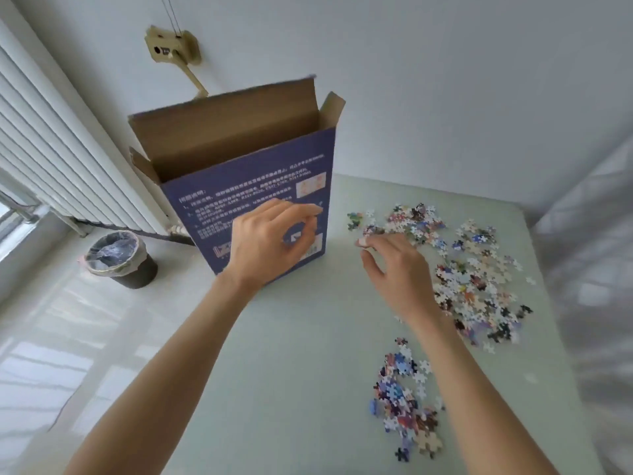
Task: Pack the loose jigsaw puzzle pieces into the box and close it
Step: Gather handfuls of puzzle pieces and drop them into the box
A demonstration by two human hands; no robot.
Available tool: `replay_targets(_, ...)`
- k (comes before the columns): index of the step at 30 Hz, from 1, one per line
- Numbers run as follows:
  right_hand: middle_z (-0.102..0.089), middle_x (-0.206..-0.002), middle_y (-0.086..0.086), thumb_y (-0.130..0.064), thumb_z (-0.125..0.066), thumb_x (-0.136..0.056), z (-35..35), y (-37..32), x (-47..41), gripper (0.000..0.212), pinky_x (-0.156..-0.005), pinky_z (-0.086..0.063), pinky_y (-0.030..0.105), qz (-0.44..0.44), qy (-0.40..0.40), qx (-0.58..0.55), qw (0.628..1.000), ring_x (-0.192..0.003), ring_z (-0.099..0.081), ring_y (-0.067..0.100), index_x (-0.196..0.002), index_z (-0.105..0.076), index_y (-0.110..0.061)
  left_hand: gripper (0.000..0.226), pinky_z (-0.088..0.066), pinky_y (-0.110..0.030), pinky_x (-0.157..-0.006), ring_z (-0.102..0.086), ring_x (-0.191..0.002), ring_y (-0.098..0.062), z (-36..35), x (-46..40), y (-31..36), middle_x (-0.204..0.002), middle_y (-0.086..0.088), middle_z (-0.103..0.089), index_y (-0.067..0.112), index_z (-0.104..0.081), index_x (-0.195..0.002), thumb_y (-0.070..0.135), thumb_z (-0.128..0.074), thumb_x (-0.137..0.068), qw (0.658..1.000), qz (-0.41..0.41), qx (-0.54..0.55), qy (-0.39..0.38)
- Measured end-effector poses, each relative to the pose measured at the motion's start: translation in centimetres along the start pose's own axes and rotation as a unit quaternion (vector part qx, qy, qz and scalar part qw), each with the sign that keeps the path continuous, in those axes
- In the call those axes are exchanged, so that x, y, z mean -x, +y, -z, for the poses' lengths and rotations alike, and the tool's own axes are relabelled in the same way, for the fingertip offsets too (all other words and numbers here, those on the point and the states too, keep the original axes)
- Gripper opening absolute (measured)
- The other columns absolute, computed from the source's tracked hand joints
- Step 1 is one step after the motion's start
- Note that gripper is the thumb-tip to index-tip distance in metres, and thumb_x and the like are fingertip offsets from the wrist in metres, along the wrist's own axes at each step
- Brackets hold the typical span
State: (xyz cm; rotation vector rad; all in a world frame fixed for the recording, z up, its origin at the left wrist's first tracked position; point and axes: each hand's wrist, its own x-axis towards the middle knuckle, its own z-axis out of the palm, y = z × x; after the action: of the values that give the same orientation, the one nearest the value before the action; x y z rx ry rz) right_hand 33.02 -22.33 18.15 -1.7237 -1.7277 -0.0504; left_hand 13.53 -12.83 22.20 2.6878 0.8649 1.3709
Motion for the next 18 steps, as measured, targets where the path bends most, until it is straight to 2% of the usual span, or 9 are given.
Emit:
replay_targets(3,-0.069,-0.097,0.002,-0.007,-0.065,-0.083,0.2,3.1,6.6,0.018,-0.073,-0.044,0.020,-0.103,-0.098,0.026,0.989,-0.091,-0.063,0.021,-0.101,-0.067,-0.009,0.015,-0.052,-0.022,-0.058,-0.065,-0.072,-0.007,-3.9,3.8,3.2,-0.080,0.008,-0.071,0.019,-0.072,-0.093,0.018,-0.059,-0.086,0.994,0.052,0.076,-0.060)
replay_targets(5,-0.067,-0.104,0.002,-0.012,-0.061,-0.087,0.3,5.1,11.3,0.020,-0.077,-0.044,0.024,-0.200,-0.156,0.030,0.967,-0.097,-0.060,0.021,-0.106,-0.065,-0.009,0.017,-0.054,-0.026,-0.063,-0.064,-0.076,-0.007,-6.8,6.7,5.4,-0.082,0.009,-0.070,0.022,-0.070,-0.099,0.020,-0.059,-0.085,0.977,0.091,0.120,-0.152)
replay_targets(7,-0.065,-0.108,0.004,-0.016,-0.059,-0.089,0.4,6.5,15.2,0.023,-0.080,-0.047,0.028,-0.284,-0.195,0.036,0.938,-0.101,-0.057,0.022,-0.110,-0.063,-0.010,0.024,-0.054,-0.031,-0.074,-0.063,-0.087,-0.009,-9.1,9.4,6.9,-0.092,0.011,-0.069,0.027,-0.065,-0.109,0.025,-0.060,-0.086,0.942,0.128,0.137,-0.277)
replay_targets(9,-0.062,-0.113,0.007,-0.018,-0.060,-0.089,0.5,7.4,19.0,0.029,-0.085,-0.047,0.032,-0.357,-0.220,0.047,0.907,-0.105,-0.055,0.024,-0.116,-0.060,-0.010,0.038,-0.049,-0.032,-0.086,-0.058,-0.102,-0.013,-11.7,12.2,8.4,-0.108,0.010,-0.065,0.031,-0.055,-0.124,0.032,-0.061,-0.086,0.896,0.129,0.137,-0.402)
replay_targets(12,-0.047,-0.128,0.012,-0.023,-0.065,-0.085,0.2,8.0,23.3,0.054,-0.093,-0.042,0.033,-0.453,-0.279,0.048,0.845,-0.116,-0.047,0.028,-0.133,-0.043,-0.011,0.071,-0.044,-0.036,-0.097,-0.042,-0.124,-0.020,-14.6,15.8,9.5,-0.139,0.001,-0.043,0.031,-0.031,-0.142,0.042,-0.066,-0.081,0.827,0.118,0.115,-0.537)
replay_targets(15,-0.026,-0.133,0.015,-0.033,-0.076,-0.075,-0.7,8.1,26.2,0.085,-0.098,-0.040,0.037,-0.533,-0.342,0.026,0.774,-0.120,-0.040,0.033,-0.140,-0.024,-0.016,0.099,-0.044,-0.042,-0.098,-0.030,-0.131,-0.025,-17.1,18.4,10.4,-0.150,-0.007,-0.016,0.029,-0.014,-0.147,0.052,-0.072,-0.071,0.784,0.107,0.086,-0.605)
replay_targets(16,-0.023,-0.133,0.016,-0.036,-0.078,-0.071,-1.2,8.1,27.0,0.091,-0.100,-0.040,0.039,-0.551,-0.342,0.019,0.761,-0.118,-0.040,0.034,-0.140,-0.021,-0.017,0.104,-0.045,-0.043,-0.098,-0.028,-0.132,-0.027,-17.9,19.0,10.7,-0.150,-0.008,-0.013,0.029,-0.011,-0.147,0.054,-0.074,-0.068,0.779,0.102,0.083,-0.613)
replay_targets(18,-0.023,-0.128,0.014,-0.036,-0.081,-0.068,-2.6,7.4,27.4,0.092,-0.097,-0.043,0.040,-0.559,-0.324,0.022,0.763,-0.111,-0.043,0.032,-0.138,-0.023,-0.018,0.113,-0.044,-0.043,-0.099,-0.024,-0.133,-0.029,-19.0,19.6,11.1,-0.149,-0.009,-0.011,0.028,-0.007,-0.148,0.056,-0.076,-0.064,0.776,0.084,0.075,-0.620)
